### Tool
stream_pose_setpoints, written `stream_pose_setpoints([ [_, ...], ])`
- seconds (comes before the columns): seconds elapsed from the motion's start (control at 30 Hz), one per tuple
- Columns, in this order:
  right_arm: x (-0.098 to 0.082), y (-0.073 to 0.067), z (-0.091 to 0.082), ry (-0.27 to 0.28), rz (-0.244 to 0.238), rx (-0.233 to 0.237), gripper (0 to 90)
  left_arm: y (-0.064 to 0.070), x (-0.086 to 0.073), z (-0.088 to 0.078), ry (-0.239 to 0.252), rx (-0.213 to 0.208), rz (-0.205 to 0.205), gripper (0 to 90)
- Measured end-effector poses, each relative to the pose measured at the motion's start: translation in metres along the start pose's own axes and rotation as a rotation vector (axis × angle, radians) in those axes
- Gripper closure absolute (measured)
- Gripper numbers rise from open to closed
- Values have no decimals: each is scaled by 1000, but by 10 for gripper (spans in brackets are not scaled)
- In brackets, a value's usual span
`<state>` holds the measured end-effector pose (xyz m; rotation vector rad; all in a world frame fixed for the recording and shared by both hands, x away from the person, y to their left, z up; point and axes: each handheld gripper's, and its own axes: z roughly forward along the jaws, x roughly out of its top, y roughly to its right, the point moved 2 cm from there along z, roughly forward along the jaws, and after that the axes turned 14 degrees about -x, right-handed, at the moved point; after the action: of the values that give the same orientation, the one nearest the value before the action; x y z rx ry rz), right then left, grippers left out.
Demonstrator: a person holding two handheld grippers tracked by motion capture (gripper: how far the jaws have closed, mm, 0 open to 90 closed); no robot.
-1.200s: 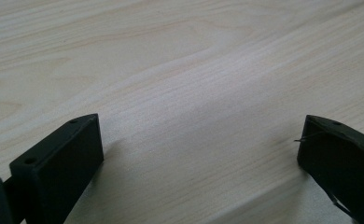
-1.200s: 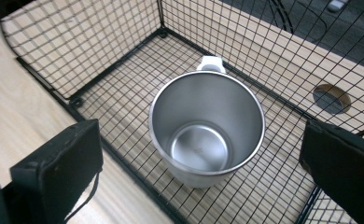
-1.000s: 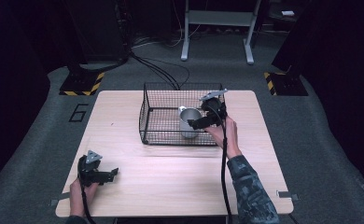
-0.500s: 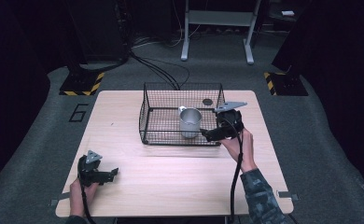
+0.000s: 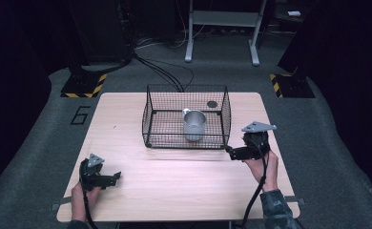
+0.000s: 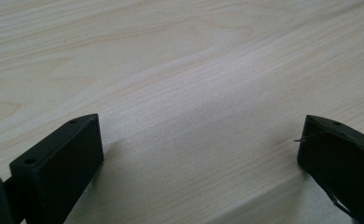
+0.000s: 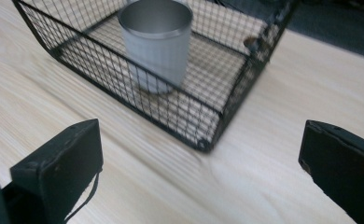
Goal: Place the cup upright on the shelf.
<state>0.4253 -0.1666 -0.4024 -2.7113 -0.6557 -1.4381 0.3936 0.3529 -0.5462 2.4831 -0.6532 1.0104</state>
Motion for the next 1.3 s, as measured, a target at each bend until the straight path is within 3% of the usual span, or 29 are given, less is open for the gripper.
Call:
stream_pose_setpoints([
  [0.3,-65,16,15,-78,65,-55,0,0,0,0,0,0,0,2],
  [0.57,-108,25,29,-150,135,-73,0,0,0,0,0,0,0,2],
  [0.67,-118,28,30,-158,135,-81,0,0,0,0,2,0,-1,2],
  [0.7,-129,31,32,-174,158,-94,0,0,0,0,-2,1,1,2],
  [0.9,-150,39,34,-189,177,-122,0,0,0,0,2,1,-2,2],
  [1.07,-158,42,34,-192,191,-135,0,-1,0,0,-4,3,8,2],
  [1.3,-164,43,34,-158,163,-154,0,-1,0,-1,-15,-2,7,2],
])
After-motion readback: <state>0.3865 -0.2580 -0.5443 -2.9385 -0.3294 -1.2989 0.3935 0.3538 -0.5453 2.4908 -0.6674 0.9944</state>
